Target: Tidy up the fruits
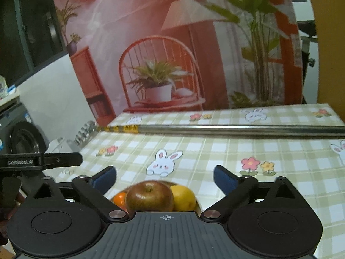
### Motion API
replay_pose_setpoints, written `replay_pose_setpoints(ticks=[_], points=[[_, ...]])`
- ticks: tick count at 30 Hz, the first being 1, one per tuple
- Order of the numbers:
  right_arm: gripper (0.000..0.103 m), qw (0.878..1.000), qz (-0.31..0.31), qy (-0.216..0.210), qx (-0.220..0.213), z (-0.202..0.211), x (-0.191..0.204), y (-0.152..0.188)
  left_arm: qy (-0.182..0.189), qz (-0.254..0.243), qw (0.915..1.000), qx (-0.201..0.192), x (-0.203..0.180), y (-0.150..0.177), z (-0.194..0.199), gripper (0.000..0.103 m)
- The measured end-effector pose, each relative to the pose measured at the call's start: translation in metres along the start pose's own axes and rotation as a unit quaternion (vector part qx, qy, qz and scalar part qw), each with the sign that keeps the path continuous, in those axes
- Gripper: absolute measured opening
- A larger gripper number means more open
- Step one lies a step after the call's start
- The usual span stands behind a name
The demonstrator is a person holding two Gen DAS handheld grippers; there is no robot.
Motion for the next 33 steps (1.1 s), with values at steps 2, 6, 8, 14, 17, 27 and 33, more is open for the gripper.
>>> replay_pose_setpoints(ticks=[2, 6, 8, 14, 17, 27, 33], points=[[0.103, 1.000, -0.004, 0.007, -0.012, 0.010, -0.002, -0.007, 0.006, -0.009, 0.9999, -0.011, -0.007, -0.006, 0.008, 0.096], [0.103, 0.999, -0.006, 0.023, -0.034, 0.033, -0.003, -0.021, 0.019, -0.024, 0.9991, -0.030, -0.022, -0.020, 0.026, 0.103], [0.103, 0.998, -0.004, 0.032, -0.048, 0.046, -0.002, -0.029, 0.025, -0.029, 0.9985, -0.039, -0.029, -0.027, 0.035, 0.103], [0.103, 0.993, 0.006, 0.063, -0.097, 0.092, 0.002, -0.054, 0.013, -0.056, 0.9957, -0.073, -0.052, -0.046, 0.070, 0.103], [0.103, 0.990, 0.011, 0.074, -0.119, 0.112, 0.002, -0.065, 0.005, -0.077, 0.9927, -0.093, -0.063, -0.055, 0.087, 0.103], [0.103, 0.985, 0.011, 0.076, -0.155, 0.153, 0.008, -0.085, 0.009, -0.089, 0.9866, -0.137, -0.091, -0.068, 0.128, 0.103], [0.103, 0.984, 0.008, 0.082, -0.159, 0.158, 0.007, -0.086, 0.010, -0.083, 0.9875, -0.133, -0.094, -0.067, 0.129, 0.103]])
Point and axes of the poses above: each gripper's, at about its wrist camera, not at the fingertips, and z roughly against the way its jaws point, x to its left, y to its underside, the point moved 5 cm from there along -z, roughly the way its jaws point, and after that the axes turned 7 degrees about y, right-handed, at the moved point
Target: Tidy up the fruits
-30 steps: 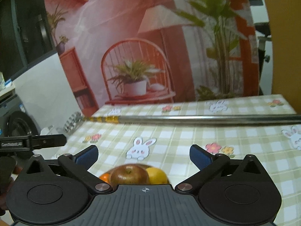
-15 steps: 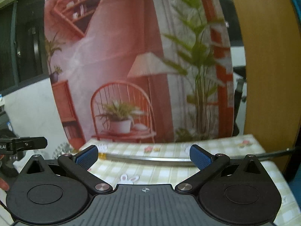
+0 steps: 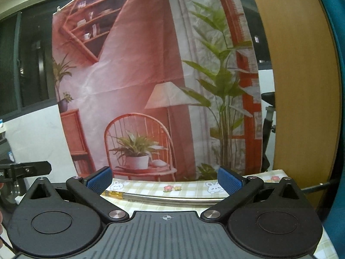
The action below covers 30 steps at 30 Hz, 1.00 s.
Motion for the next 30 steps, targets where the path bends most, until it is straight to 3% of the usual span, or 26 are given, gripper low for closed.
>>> replay_pose_setpoints(ticks=[30], points=[[0.103, 1.000, -0.003, 0.011, 0.002, -0.0002, -0.0018, 0.0001, -0.012, -0.012, 0.9999, 0.005, -0.0007, -0.0032, 0.0026, 0.103]])
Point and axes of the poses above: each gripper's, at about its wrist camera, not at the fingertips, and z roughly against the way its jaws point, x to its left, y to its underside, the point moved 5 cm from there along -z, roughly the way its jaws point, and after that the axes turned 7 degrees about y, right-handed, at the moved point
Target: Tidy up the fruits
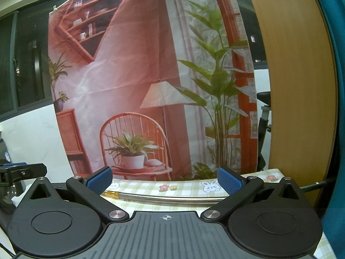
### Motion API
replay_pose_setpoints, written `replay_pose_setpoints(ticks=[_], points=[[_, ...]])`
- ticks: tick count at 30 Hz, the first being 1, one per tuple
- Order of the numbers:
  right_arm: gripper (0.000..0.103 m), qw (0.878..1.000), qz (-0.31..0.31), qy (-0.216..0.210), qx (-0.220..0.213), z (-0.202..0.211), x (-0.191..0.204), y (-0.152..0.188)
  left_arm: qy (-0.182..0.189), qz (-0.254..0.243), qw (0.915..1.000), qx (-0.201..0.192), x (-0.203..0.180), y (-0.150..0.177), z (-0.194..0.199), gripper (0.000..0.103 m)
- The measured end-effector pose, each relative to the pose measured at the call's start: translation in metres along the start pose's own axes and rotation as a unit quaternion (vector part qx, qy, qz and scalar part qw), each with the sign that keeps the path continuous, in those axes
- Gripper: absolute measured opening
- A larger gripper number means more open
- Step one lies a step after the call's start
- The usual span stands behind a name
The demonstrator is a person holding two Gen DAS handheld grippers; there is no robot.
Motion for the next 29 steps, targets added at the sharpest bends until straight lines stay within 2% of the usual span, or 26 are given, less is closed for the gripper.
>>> replay_pose_setpoints(ticks=[19, 29], points=[[0.103, 1.000, 0.000, 0.000, 0.001, -0.0005, -0.0010, -0.0001, 0.011, -0.022, 0.9997, -0.009, -0.0034, 0.0021, 0.0046, 0.103], [0.103, 1.000, -0.004, 0.002, 0.008, -0.0045, -0.0079, 0.0072, 0.005, -0.012, 0.9999, -0.007, 0.0026, 0.0025, 0.0002, 0.103]])
Point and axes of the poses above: each gripper's, at about its wrist camera, not at the fingertips, and z roughly against the way its jaws point, x to its left, y to its underside, the point moved 5 cm from there along -z, roughly the way its jaws point, and after that the axes turned 7 degrees about y, right-handed, at the moved point
